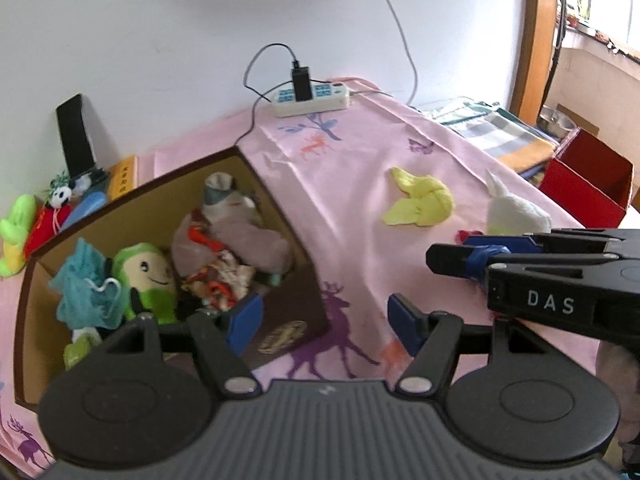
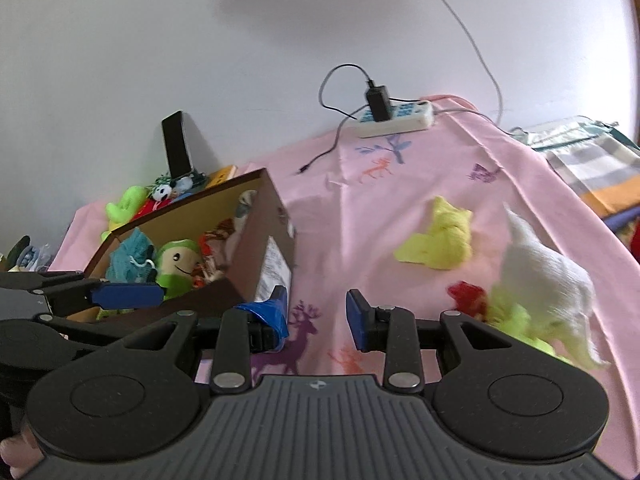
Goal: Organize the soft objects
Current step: 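Withdraw the right gripper from the box toward the toy heap, then grasp the lime-green mesh plush in the heap with the right gripper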
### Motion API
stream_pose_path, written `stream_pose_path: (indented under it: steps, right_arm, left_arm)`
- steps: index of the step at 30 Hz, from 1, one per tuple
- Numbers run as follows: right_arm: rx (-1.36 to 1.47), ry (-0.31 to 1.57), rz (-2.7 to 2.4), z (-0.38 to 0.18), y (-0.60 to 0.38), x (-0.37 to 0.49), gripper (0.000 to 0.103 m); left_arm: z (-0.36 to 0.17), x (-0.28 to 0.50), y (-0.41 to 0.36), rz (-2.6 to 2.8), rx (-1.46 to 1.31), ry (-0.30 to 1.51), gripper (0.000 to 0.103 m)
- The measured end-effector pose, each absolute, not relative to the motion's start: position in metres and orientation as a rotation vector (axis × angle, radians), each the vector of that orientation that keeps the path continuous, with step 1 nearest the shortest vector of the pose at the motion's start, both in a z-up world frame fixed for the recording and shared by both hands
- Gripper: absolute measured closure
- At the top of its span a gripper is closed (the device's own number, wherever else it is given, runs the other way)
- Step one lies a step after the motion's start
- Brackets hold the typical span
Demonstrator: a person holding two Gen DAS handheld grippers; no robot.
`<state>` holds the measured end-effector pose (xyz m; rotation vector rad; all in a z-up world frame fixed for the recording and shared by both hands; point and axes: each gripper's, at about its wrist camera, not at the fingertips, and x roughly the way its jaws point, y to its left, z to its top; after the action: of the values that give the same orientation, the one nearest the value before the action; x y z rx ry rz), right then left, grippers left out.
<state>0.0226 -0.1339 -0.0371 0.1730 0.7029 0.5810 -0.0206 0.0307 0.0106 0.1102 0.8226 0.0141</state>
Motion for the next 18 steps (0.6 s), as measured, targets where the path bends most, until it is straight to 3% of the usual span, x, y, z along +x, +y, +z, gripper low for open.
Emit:
stream_pose_path:
  steps: [18]
  right_arm:
    - [0.203, 0.748, 0.472, -0.054, -0.200, 0.018, 0.088]
  left_arm:
    - [-0.011, -0.006, -0.043, -0.062, 0.209, 0.880, 0.032]
